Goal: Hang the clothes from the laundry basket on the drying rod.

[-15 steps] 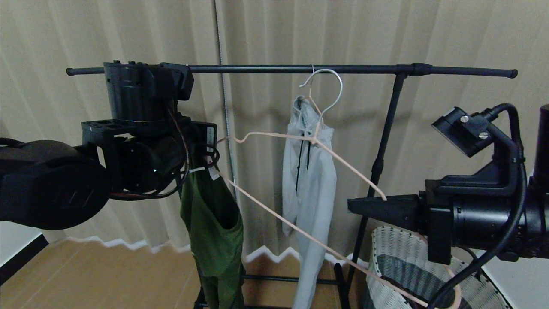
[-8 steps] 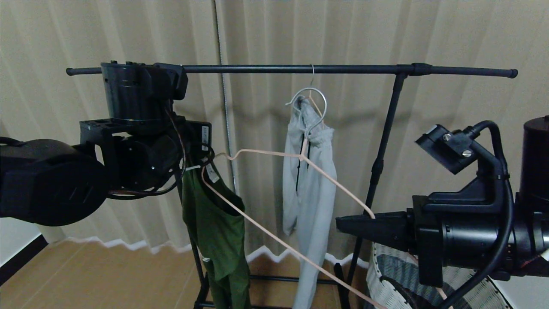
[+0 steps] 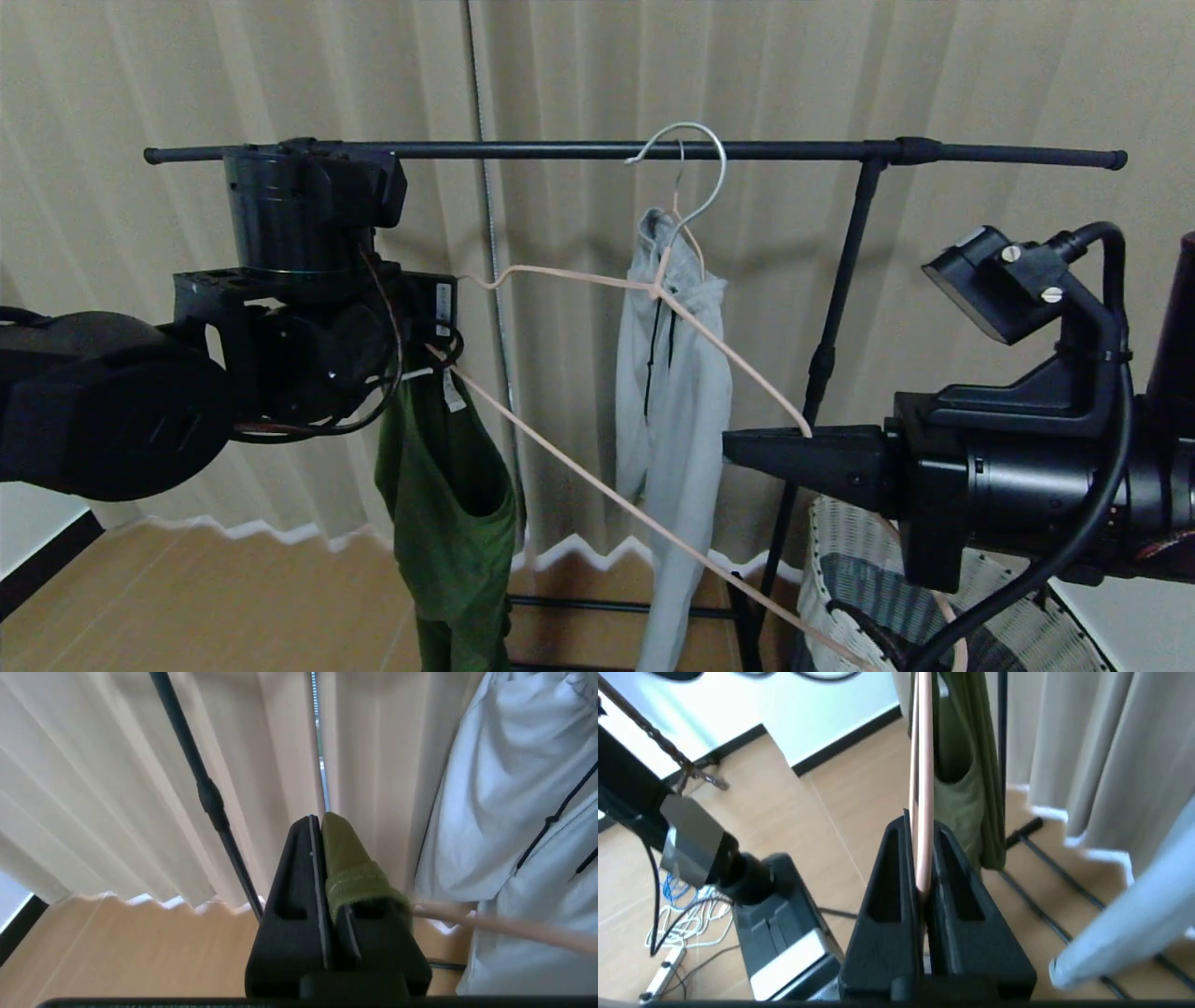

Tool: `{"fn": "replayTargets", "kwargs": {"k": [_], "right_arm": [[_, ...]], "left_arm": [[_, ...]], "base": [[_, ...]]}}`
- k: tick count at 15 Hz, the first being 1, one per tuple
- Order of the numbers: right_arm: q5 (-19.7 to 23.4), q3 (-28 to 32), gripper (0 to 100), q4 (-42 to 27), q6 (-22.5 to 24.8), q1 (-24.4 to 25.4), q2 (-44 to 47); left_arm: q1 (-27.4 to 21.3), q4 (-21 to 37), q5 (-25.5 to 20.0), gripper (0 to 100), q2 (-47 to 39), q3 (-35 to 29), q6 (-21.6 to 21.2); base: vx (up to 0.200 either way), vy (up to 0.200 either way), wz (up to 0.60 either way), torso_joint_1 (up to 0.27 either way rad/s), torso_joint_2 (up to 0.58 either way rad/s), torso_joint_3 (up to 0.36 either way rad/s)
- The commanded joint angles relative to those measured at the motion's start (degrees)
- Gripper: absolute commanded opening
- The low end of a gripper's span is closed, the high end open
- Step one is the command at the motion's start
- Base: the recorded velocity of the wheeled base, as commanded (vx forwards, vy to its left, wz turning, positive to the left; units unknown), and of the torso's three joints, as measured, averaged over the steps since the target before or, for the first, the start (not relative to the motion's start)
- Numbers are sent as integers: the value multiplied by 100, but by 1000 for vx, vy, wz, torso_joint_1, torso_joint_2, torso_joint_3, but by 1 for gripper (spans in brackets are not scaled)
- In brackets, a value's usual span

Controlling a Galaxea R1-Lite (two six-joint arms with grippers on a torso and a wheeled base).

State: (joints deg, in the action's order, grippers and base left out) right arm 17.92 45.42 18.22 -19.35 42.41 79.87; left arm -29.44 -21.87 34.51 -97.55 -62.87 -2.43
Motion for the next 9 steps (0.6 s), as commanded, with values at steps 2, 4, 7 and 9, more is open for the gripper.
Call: {"fn": "replayTargets", "kwargs": {"k": [2, 4, 7, 9], "right_arm": [[1, 54, 0, 14, 1, 4, 327], [-17, 116, 0, 137, 1, 4, 573], [-386, 318, 0, 480, 19, 4, 1074], [-579, 441, 0, 436, 19, 4, 1241]], "left_arm": [[-53, 7, 3, 0, 69, 29, 5], [-115, 113, 3, 0, 157, 29, 5], [-167, 904, 12, 0, 430, -6, 163], [-202, 1273, 12, 0, 553, -77, 348]], "base": [[0, 0, 0, 0, 0, 0], [0, 0, 0, 0, 0, 0], [0, 0, 0, 0, 0, 0], [0, 0, 0, 0, 0, 0]]}}
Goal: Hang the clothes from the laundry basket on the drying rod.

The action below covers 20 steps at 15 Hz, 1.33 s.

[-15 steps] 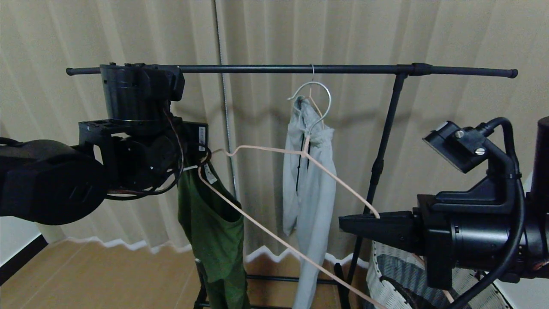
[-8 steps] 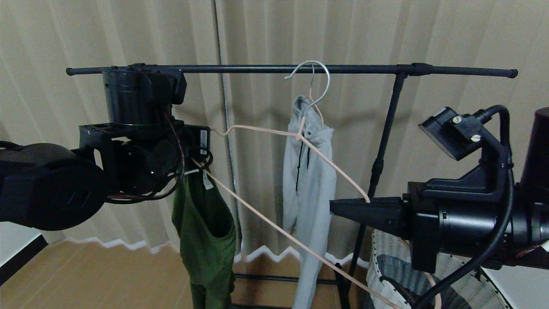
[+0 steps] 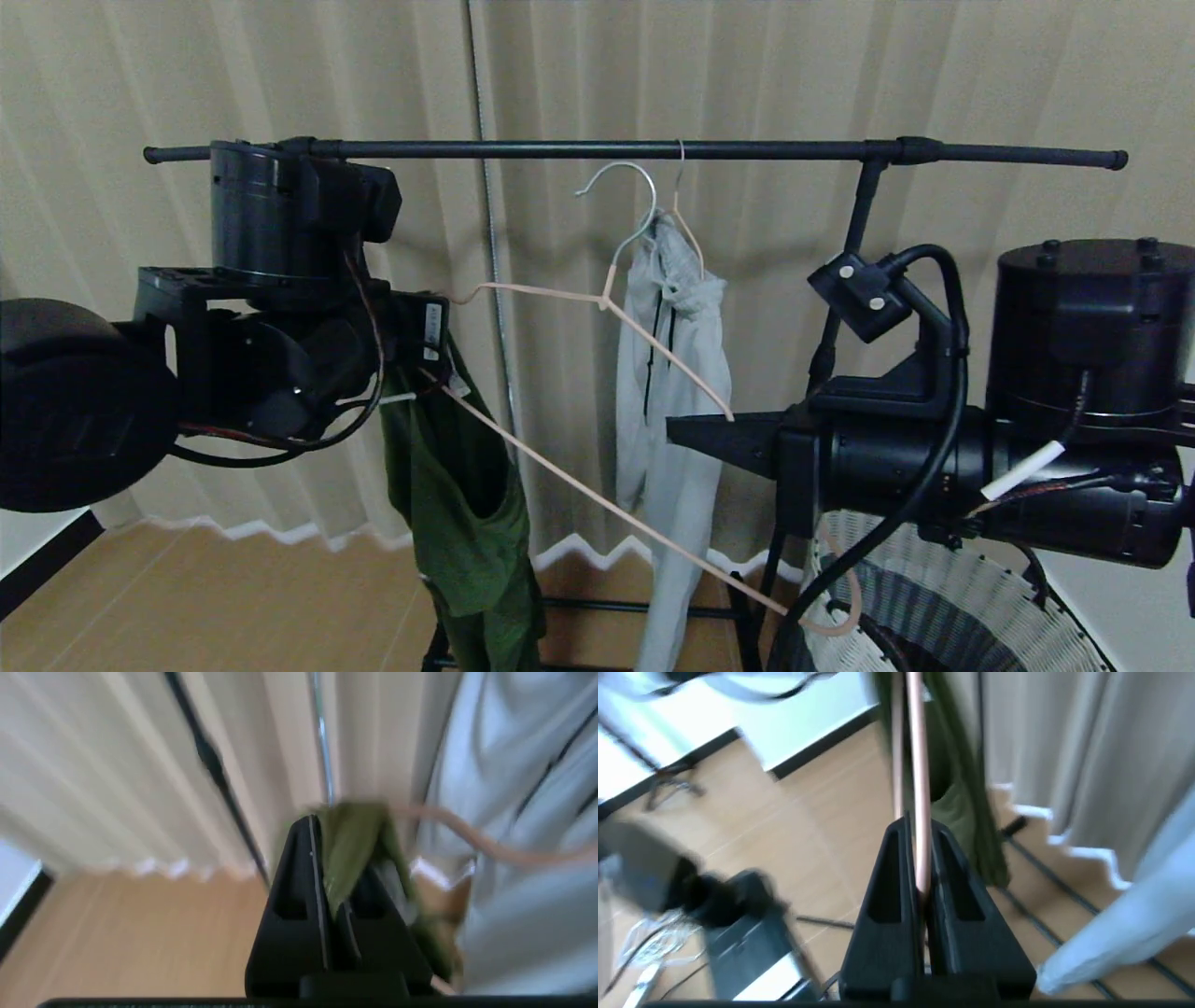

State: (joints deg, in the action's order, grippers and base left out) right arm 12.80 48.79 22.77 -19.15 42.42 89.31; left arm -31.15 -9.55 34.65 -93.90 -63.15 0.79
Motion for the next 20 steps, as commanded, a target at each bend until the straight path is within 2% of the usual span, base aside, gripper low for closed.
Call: {"fn": "replayTargets", "kwargs": {"k": [1, 4, 7, 11, 13, 16, 18, 20], "right_arm": [[-111, 166, 0, -10, -1, 12, 473], [-120, 351, 0, 17, -1, 38, 816], [-120, 404, 0, 8, -18, 73, 860], [-111, 114, 0, -54, -10, 82, 482], [-85, 61, 0, -1, -18, 82, 447], [-67, 149, 0, 26, -18, 82, 632], [-50, 228, 0, 34, -18, 82, 684], [-50, 316, 0, 34, -18, 82, 790]], "left_arm": [[-76, 357, -10, 0, 285, -93, 246], [-392, 524, -10, 0, 329, -180, 677], [-480, 524, -46, 0, 320, -198, 668], [-252, 454, -98, 0, 267, -251, 105], [-252, 374, -309, 0, 179, -312, 35], [-603, 287, -1891, 0, 276, -418, 44], [-629, 287, -2656, 0, 276, -541, 17], [-673, 278, -3210, 0, 285, -532, 9]], "base": [[0, 0, 0, 0, 0, 0], [0, 0, 0, 0, 0, 0], [0, 0, 0, 0, 0, 0], [0, 0, 0, 0, 0, 0], [0, 0, 0, 0, 0, 0], [0, 0, 0, 0, 0, 0], [0, 0, 0, 0, 0, 0], [0, 0, 0, 0, 0, 0]]}}
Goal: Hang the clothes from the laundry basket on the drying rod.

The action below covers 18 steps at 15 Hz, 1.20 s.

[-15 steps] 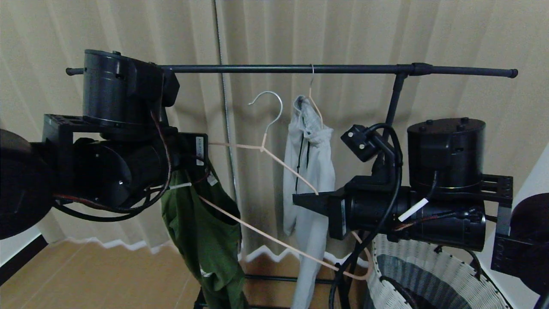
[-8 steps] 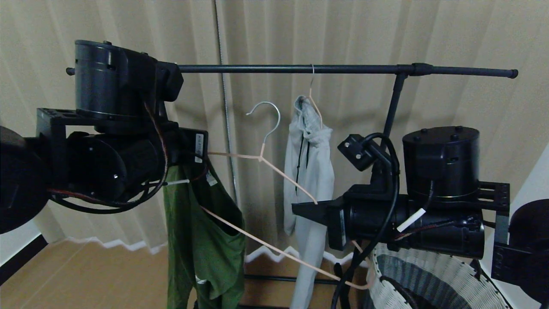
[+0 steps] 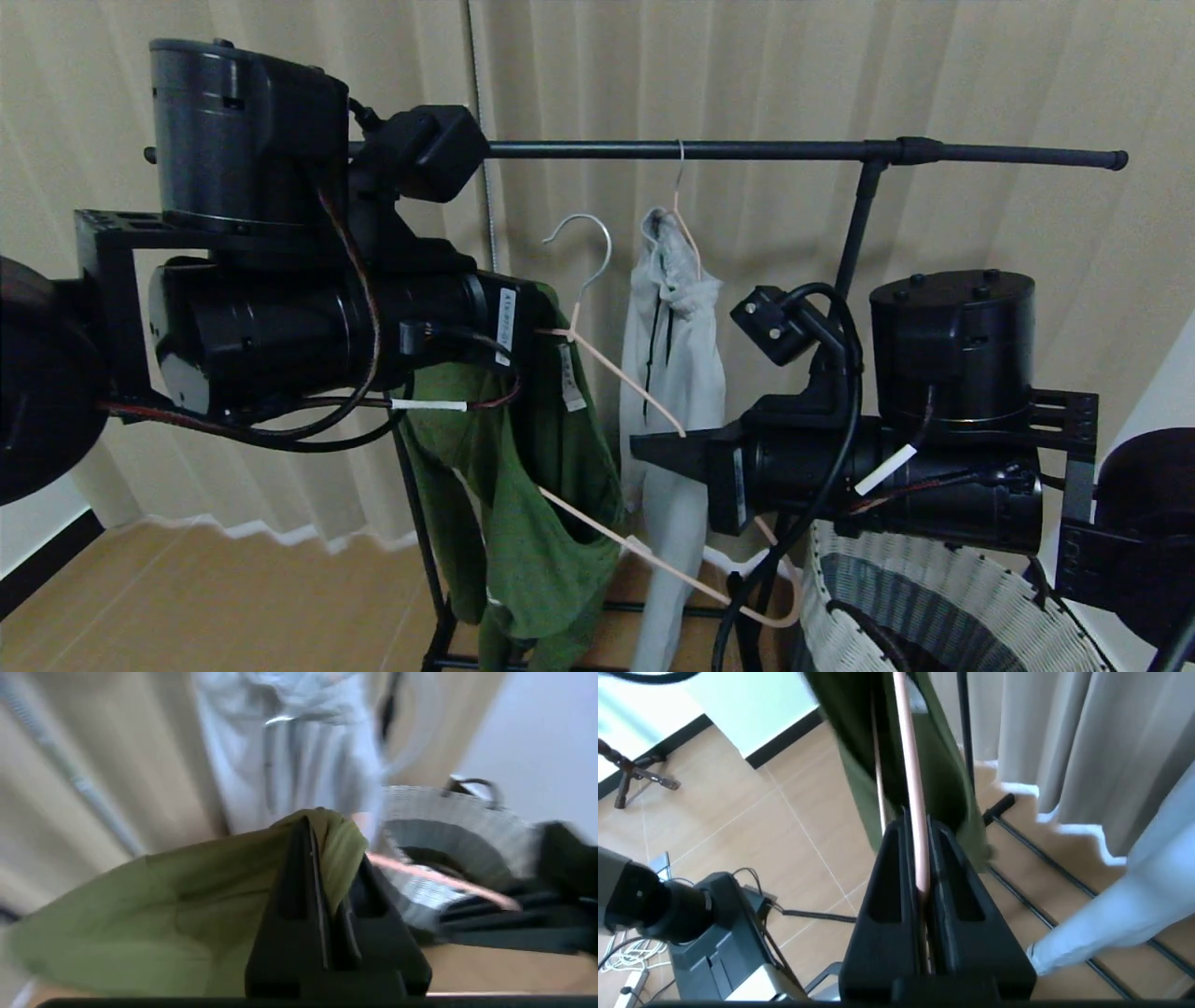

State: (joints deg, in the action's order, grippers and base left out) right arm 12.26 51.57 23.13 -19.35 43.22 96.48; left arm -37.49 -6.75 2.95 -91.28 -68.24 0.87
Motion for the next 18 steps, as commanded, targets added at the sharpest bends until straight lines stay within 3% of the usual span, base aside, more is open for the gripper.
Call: {"fn": "replayTargets", "kwargs": {"k": [1, 5, 8, 9, 15, 18], "right_arm": [[4, 90, 0, 8, -8, 3, 99], [4, 117, 0, 8, -8, -41, 73], [-5, 205, 0, 17, -8, -129, 12], [-5, 205, 0, 17, -8, -129, -32], [-22, 20, 0, -10, 27, -129, -692], [-13, -296, 0, -80, 142, -129, -1070]], "left_arm": [[-39, -1, -190, 0, 49, -14, -7], [-48, -1, -216, 0, 243, 197, -7], [-48, 7, -216, 0, 585, 681, -324], [-48, 7, -216, 100, 629, 760, -394], [84, -204, -207, 100, 1051, 1410, -755], [426, -1715, -225, 100, 1271, 2403, -1616]], "base": [[0, 0, 0, 0, 0, 0], [0, 0, 0, 0, 0, 0], [0, 0, 0, 0, 0, 0], [0, 0, 0, 0, 0, 0], [0, 0, 0, 0, 0, 0], [0, 0, 0, 0, 0, 0]]}}
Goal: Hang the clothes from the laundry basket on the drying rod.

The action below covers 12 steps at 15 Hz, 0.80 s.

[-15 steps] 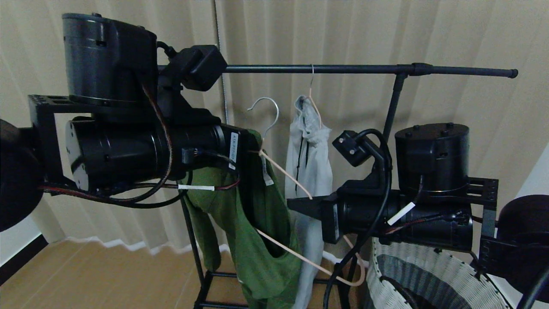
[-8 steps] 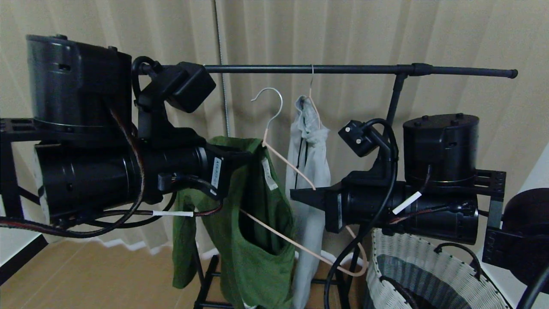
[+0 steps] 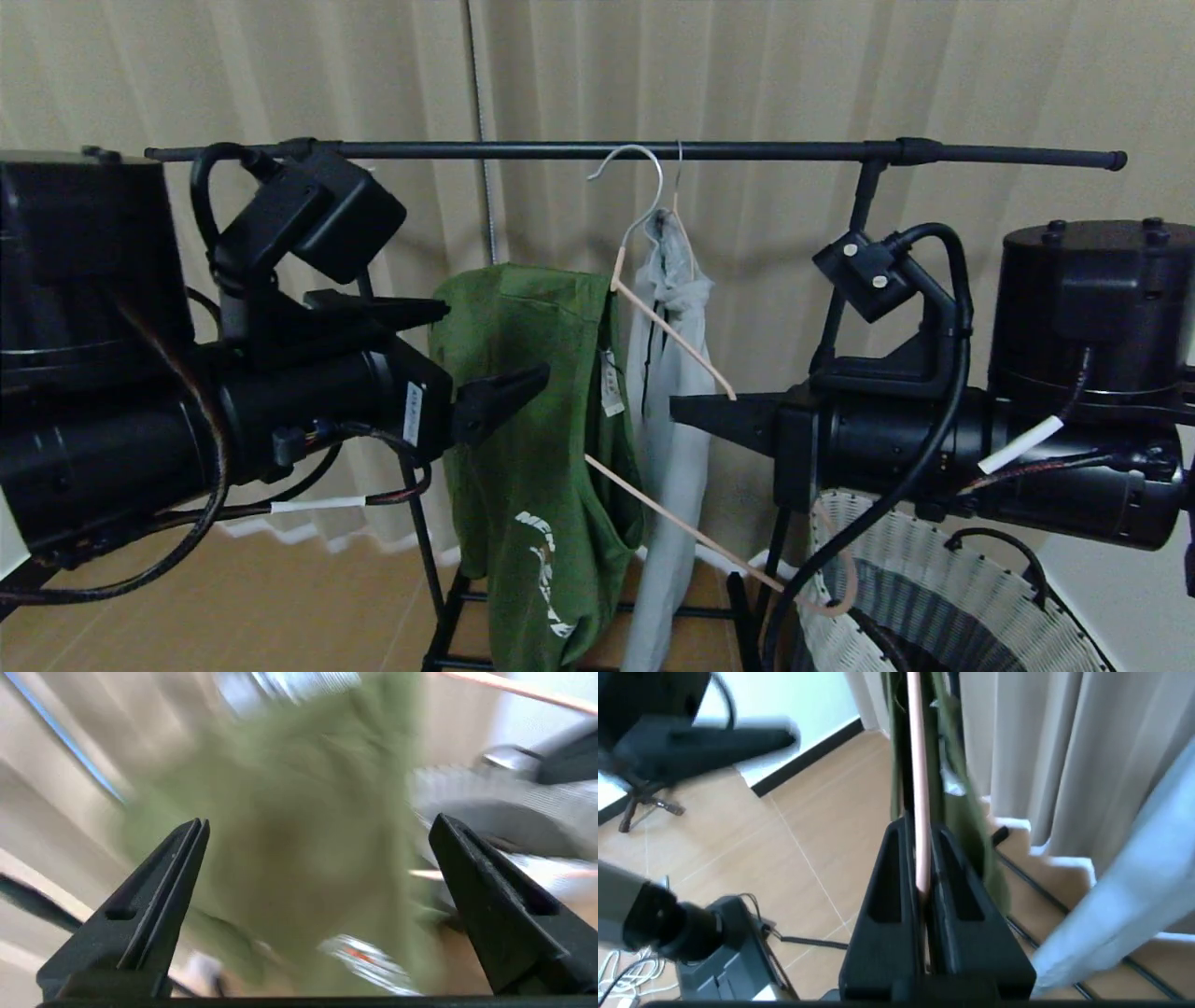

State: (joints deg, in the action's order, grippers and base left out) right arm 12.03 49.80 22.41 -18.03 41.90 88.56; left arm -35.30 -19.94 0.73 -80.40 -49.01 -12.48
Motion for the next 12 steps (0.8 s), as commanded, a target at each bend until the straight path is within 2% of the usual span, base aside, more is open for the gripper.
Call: {"fn": "replayTargets", "kwargs": {"k": [1, 2, 3, 4, 7, 12], "right_arm": [[10, -190, 0, -8, 98, 2, -305], [36, -269, 0, -17, 256, 11, -401], [54, -269, 0, -17, 274, 11, -437], [89, -304, 0, -17, 282, 46, -480], [256, -374, 0, -17, 291, 389, -516], [291, -339, 0, -17, 397, 802, -472]], "left_arm": [[314, -642, -12, 100, 182, 603, -518], [551, -959, -20, 100, 165, 717, -1081], [630, -985, -73, 100, 165, 717, -1283], [656, -994, -354, 100, 173, 682, -1582], [656, -994, -961, 100, 112, 383, -2100], [762, -994, -1031, 100, -336, 146, -2856]], "base": [[0, 0, 0, 0, 0, 0], [0, 0, 0, 0, 0, 0], [0, 0, 0, 0, 0, 0], [0, 0, 0, 0, 0, 0], [0, 0, 0, 0, 0, 0], [0, 0, 0, 0, 0, 0]]}}
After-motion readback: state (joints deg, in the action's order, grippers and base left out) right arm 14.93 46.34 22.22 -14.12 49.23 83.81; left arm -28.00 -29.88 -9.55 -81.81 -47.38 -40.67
